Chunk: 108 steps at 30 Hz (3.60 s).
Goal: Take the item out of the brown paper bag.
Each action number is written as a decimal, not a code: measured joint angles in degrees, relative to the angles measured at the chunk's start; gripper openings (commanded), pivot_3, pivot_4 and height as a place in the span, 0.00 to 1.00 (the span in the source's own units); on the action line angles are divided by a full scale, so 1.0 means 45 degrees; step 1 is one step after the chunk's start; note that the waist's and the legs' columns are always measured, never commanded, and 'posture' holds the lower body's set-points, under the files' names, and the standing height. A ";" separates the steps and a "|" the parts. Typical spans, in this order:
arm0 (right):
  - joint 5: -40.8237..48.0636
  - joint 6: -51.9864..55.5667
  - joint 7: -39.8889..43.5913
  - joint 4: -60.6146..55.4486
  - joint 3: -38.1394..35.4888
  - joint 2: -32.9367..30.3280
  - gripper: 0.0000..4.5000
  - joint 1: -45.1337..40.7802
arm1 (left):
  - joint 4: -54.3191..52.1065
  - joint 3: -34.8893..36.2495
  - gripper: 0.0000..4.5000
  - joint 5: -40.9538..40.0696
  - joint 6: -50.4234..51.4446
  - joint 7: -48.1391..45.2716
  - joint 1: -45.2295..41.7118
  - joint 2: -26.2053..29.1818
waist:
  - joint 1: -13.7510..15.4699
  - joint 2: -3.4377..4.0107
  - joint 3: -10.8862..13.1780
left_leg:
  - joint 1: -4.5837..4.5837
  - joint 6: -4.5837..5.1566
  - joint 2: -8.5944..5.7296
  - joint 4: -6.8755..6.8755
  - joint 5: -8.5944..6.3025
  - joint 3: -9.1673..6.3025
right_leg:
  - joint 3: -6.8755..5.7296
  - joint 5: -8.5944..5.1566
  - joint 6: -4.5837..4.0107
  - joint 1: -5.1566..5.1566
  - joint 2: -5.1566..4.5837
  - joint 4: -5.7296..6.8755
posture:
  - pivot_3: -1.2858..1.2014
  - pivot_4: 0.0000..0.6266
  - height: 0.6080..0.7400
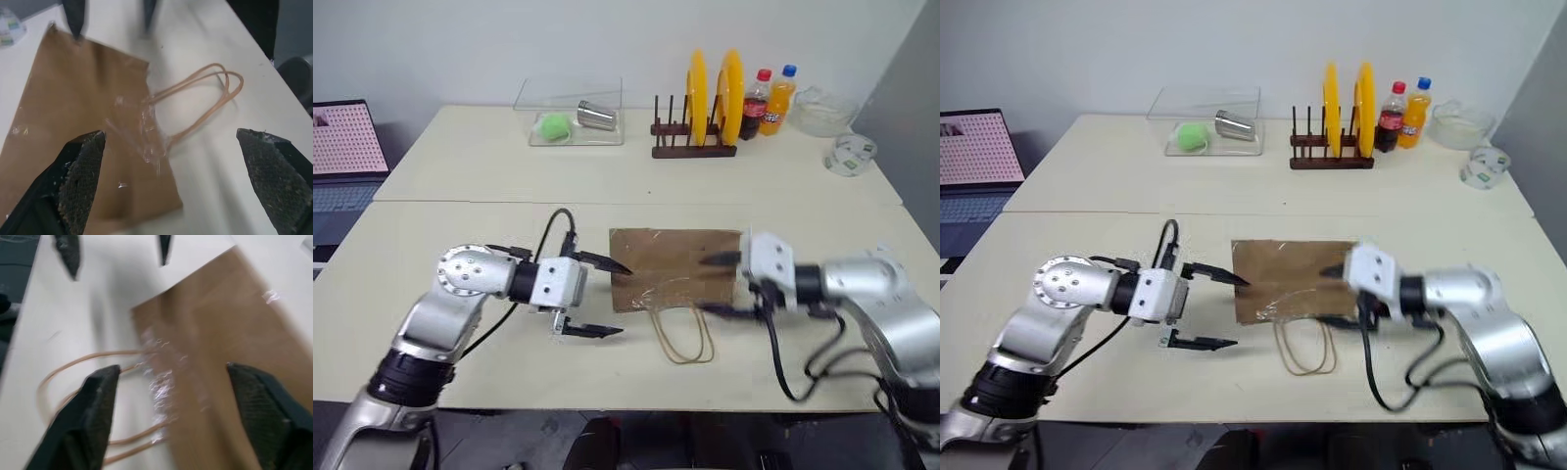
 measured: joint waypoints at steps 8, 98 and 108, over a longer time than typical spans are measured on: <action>0.0292 0.1572 -0.2502 -0.3575 -0.0800 -0.0380 0.98 0.5022 | 0.3002 -0.1686 1.00 0.1683 -0.3753 -0.0536 -0.1341 -0.1626 | 0.0045 -0.0001 0.0000 | 0.0049 0.0010 0.0001 0.0026 -0.0005 0.0009 | -0.0001 0.0009 0.0019 0.0075 0.0007 -0.0027 | 0.52 0.24 1.00; -0.4206 -0.1169 -0.7165 0.0705 0.5251 0.0037 0.00 0.2292 | 1.3800 0.1093 0.00 0.2063 -0.0036 0.5588 -1.1307 -0.5876 | 0.0024 -0.0077 0.0004 | 0.0026 0.0003 -0.0014 0.0042 -0.0001 -0.0045 | -0.0040 0.0025 0.0054 0.0088 0.0009 -0.0096 | 0.52 0.24 1.00; -0.4605 -0.1355 -0.6965 0.0831 0.5114 0.0198 0.00 0.2362 | 1.4043 0.1954 0.00 0.1863 -0.0420 0.5576 -1.2135 -0.5630 | 0.0017 -0.0106 -0.0029 | 0.0045 -0.0006 -0.0017 0.0044 0.0004 -0.0045 | -0.0041 0.0026 0.0057 0.0116 0.0005 -0.0100 | 0.52 0.24 1.00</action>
